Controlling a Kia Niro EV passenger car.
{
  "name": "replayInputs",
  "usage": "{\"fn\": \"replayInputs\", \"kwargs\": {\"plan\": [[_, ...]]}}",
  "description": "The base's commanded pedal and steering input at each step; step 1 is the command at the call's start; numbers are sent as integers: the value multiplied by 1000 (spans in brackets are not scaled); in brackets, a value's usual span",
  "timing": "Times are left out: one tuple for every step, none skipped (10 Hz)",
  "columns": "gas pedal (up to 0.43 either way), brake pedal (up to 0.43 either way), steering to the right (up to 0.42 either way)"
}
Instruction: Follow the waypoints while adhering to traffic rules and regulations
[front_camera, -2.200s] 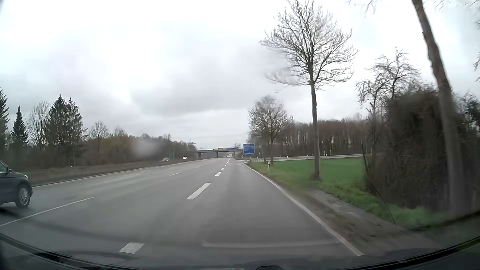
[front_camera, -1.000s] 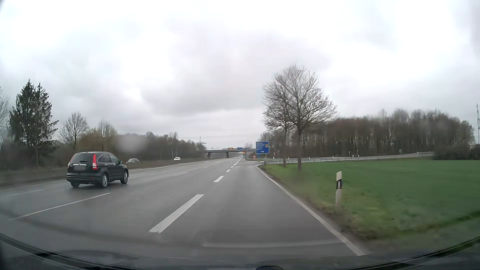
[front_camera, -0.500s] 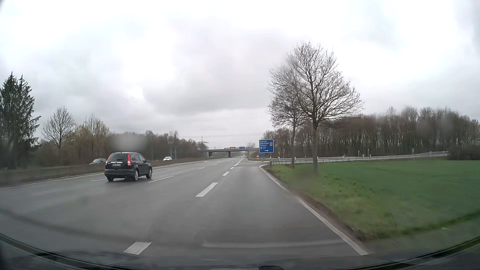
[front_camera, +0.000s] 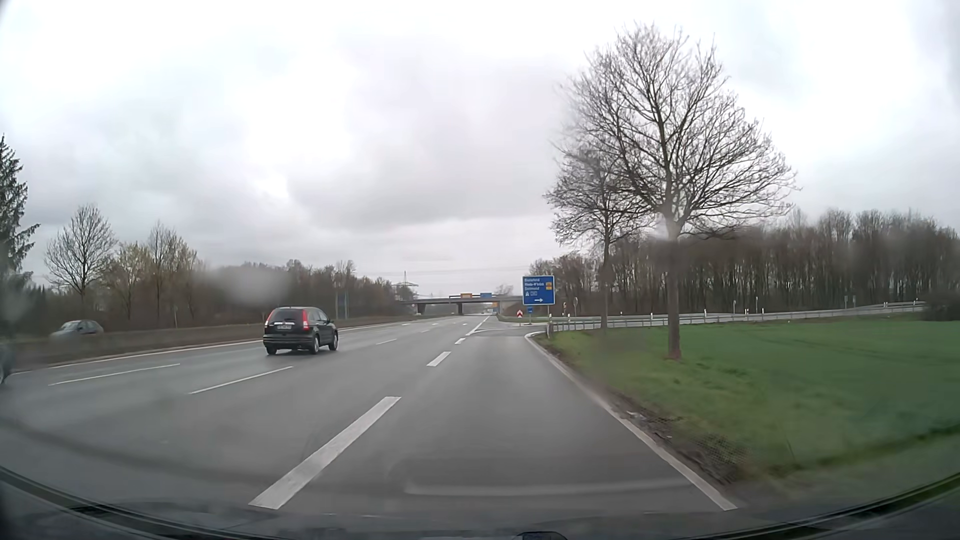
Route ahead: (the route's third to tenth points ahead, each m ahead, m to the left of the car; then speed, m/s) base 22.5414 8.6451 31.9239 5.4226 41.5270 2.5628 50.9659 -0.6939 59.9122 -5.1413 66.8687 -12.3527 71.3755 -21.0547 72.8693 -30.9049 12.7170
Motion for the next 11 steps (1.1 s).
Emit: {"fn": "replayInputs", "kwargs": {"plan": [[0, 0, -4], [0, 0, -3], [0, 0, -1], [0, 0, 0], [0, 0, 0], [0, 0, 0], [0, 0, 0], [0, 0, 0], [0, 0, 0], [0, 0, 0], [0, 0, 0]]}}
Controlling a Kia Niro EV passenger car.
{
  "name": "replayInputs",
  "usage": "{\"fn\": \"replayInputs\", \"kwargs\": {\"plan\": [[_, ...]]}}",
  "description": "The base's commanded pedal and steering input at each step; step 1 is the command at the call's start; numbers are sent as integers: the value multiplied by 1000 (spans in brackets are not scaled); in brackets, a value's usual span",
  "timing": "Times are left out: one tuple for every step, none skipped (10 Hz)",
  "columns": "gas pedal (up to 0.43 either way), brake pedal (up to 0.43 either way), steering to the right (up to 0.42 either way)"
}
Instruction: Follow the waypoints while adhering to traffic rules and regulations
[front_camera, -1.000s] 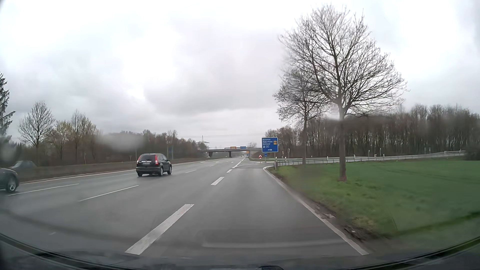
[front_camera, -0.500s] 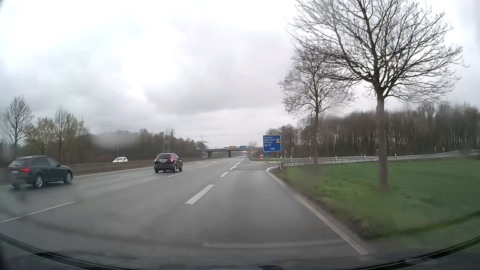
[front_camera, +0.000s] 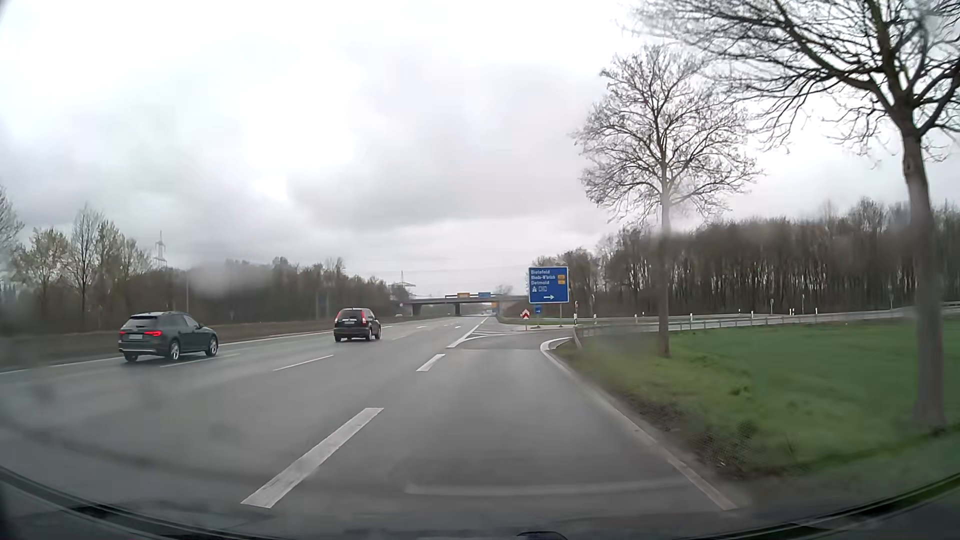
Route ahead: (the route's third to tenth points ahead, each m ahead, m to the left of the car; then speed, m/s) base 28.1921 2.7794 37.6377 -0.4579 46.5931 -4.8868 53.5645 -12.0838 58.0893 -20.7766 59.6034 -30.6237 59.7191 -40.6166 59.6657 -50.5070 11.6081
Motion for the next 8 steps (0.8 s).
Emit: {"fn": "replayInputs", "kwargs": {"plan": [[0, 0, 0], [0, 0, 0], [0, 0, 0], [0, 0, 0], [0, 0, 0], [0, 0, 0], [0, 0, 0], [0, 0, 0]]}}
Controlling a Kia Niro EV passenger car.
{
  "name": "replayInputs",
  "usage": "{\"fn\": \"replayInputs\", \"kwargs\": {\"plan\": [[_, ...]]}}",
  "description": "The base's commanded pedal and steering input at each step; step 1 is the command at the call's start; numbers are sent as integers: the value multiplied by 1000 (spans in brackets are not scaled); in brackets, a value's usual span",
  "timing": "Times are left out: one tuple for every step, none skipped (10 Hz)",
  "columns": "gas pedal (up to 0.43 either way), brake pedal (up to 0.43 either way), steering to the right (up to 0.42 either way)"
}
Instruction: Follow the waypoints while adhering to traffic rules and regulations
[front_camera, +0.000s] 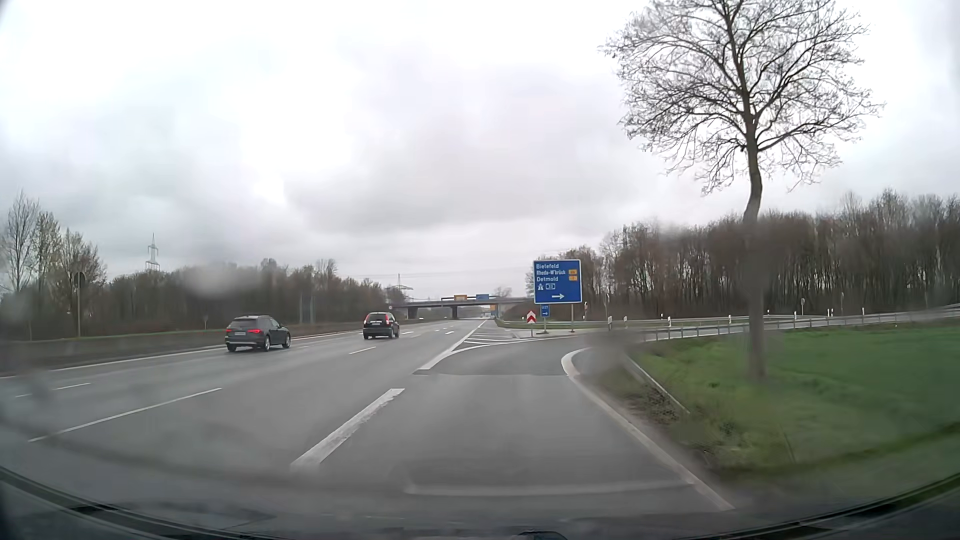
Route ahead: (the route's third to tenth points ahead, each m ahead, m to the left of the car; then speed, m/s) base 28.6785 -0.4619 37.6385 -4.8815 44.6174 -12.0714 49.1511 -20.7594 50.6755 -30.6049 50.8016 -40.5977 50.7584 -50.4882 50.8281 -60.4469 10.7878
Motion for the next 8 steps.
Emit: {"fn": "replayInputs", "kwargs": {"plan": [[0, 0, 1], [0, 0, 2], [0, 0, 2], [0, 0, 2], [0, 0, 3], [0, 0, 9], [0, 0, 16], [0, 0, 23]]}}
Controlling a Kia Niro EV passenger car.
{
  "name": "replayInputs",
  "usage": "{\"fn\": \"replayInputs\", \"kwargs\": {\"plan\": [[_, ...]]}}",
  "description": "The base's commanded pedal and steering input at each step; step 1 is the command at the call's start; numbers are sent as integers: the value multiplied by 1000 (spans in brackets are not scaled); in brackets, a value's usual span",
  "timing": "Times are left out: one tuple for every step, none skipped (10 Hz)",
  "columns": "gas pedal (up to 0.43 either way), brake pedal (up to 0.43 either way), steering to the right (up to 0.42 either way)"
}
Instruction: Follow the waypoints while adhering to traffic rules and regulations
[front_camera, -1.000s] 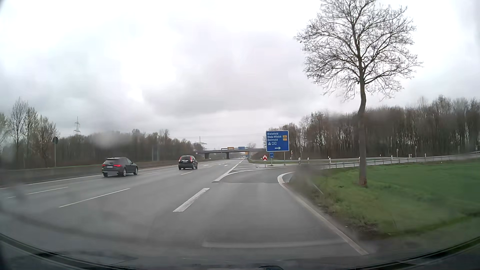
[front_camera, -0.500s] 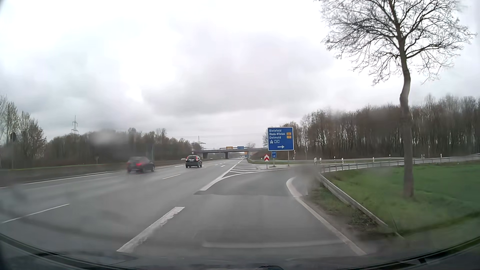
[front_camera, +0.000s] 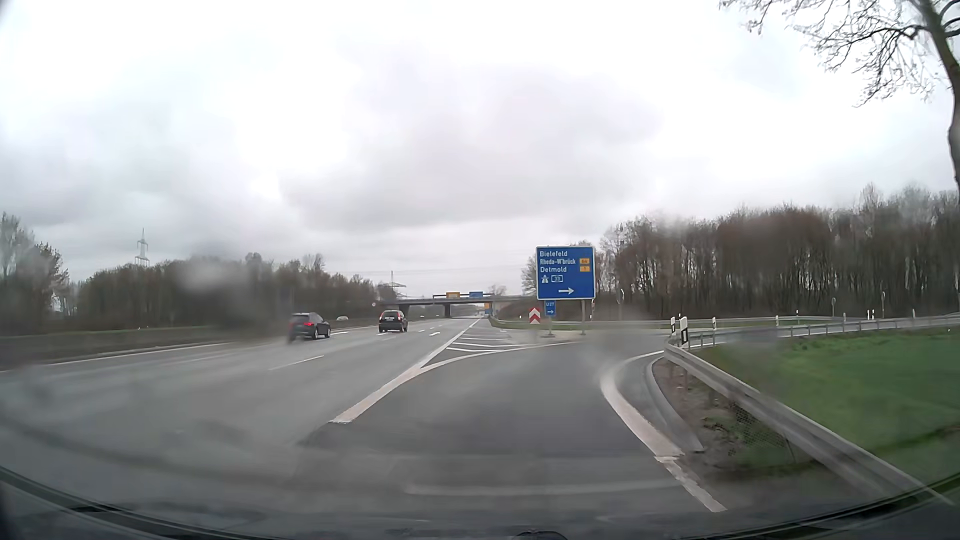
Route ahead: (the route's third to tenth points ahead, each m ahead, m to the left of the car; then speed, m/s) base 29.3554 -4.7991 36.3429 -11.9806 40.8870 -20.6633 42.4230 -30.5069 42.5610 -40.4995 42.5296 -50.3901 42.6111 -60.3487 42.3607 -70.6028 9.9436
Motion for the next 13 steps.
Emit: {"fn": "replayInputs", "kwargs": {"plan": [[0, 0, 33], [0, 0, 39], [0, 0, 44], [0, 0, 48], [67, 0, 52], [79, 0, 57], [87, 0, 68], [87, 0, 78], [87, 0, 87], [67, 0, 98], [59, 0, 102], [59, 0, 103], [59, 0, 103]]}}
